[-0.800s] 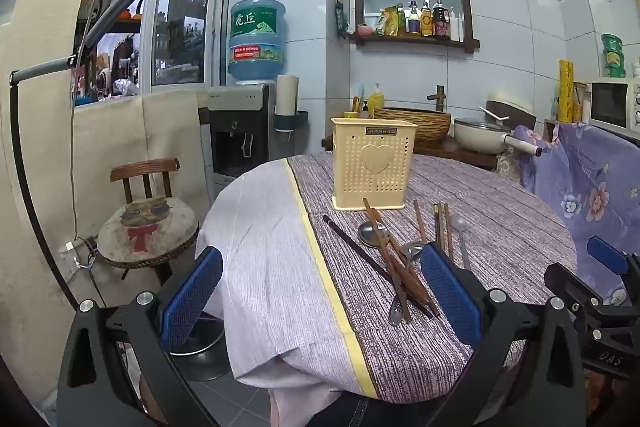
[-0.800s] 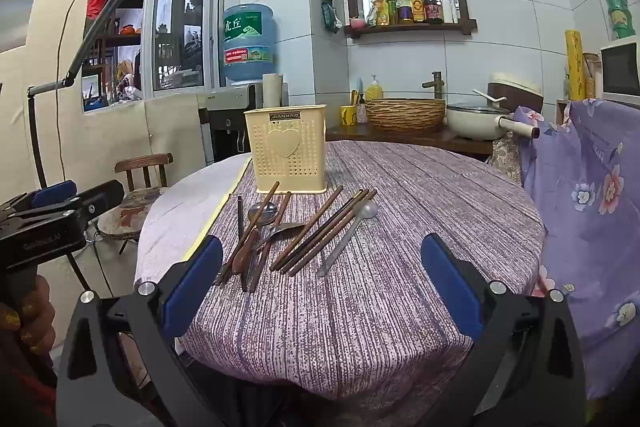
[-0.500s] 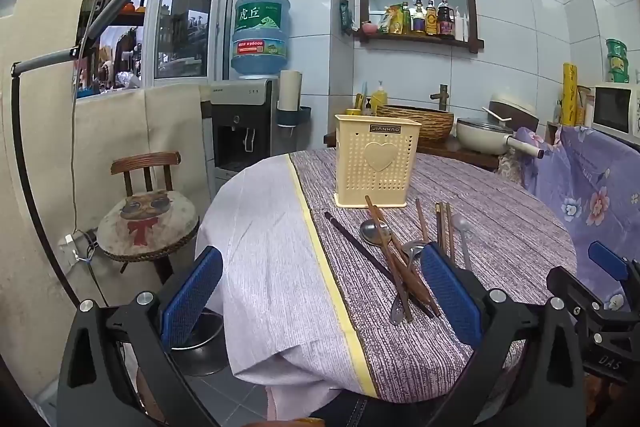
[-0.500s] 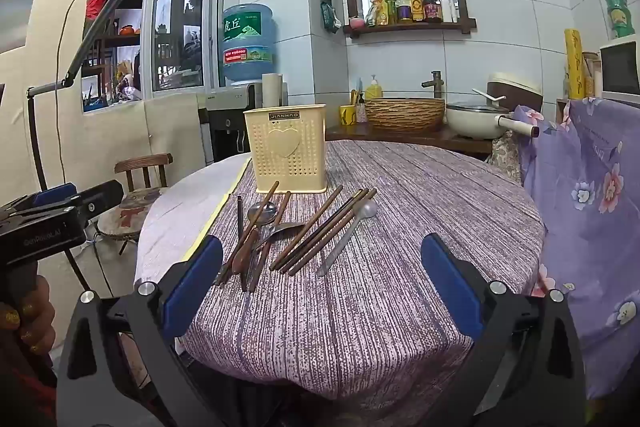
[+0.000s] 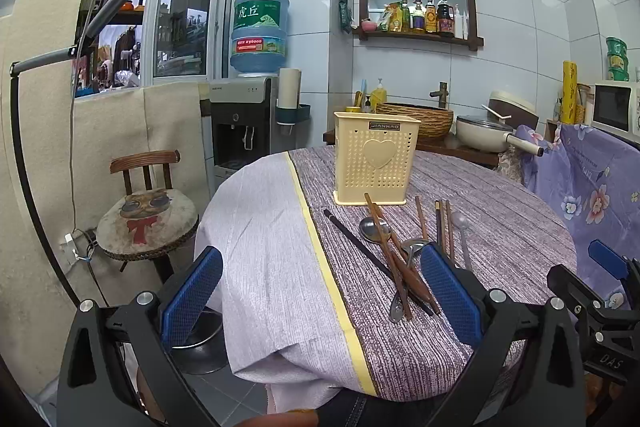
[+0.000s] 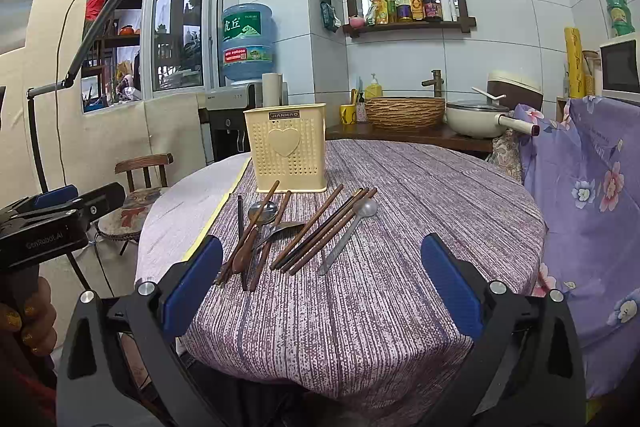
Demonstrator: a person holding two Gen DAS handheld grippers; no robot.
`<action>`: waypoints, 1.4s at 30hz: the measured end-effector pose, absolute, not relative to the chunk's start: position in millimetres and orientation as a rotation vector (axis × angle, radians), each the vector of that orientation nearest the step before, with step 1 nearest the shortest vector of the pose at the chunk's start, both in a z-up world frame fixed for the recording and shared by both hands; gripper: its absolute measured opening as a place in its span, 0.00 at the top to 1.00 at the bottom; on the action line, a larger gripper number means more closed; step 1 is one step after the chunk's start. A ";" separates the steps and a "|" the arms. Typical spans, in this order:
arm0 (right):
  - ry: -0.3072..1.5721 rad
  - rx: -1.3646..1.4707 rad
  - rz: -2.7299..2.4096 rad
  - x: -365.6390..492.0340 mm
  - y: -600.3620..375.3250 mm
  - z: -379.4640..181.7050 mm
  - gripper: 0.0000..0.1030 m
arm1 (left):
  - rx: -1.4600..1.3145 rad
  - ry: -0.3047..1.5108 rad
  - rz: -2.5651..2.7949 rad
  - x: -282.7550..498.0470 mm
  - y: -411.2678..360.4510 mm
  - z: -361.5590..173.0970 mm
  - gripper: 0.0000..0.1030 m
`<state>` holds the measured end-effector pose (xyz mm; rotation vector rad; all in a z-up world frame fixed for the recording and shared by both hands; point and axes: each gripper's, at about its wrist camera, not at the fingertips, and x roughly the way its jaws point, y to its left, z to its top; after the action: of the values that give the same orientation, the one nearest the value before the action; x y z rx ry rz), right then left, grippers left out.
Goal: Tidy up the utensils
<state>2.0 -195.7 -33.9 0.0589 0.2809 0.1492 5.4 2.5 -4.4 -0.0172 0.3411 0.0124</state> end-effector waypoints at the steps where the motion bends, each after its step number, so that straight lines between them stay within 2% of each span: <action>1: 0.280 0.059 0.149 1.9 -195.6 -33.2 0.05 | -0.018 0.341 0.014 5.5 1.5 -5.7 0.05; 42: 0.284 0.064 0.149 3.5 -197.7 -31.6 0.05 | -0.017 0.348 0.013 7.0 2.3 -7.0 0.05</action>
<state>3.5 -197.7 -31.6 0.0642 0.2838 0.1491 7.0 2.3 -7.0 -0.0170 0.3476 0.0134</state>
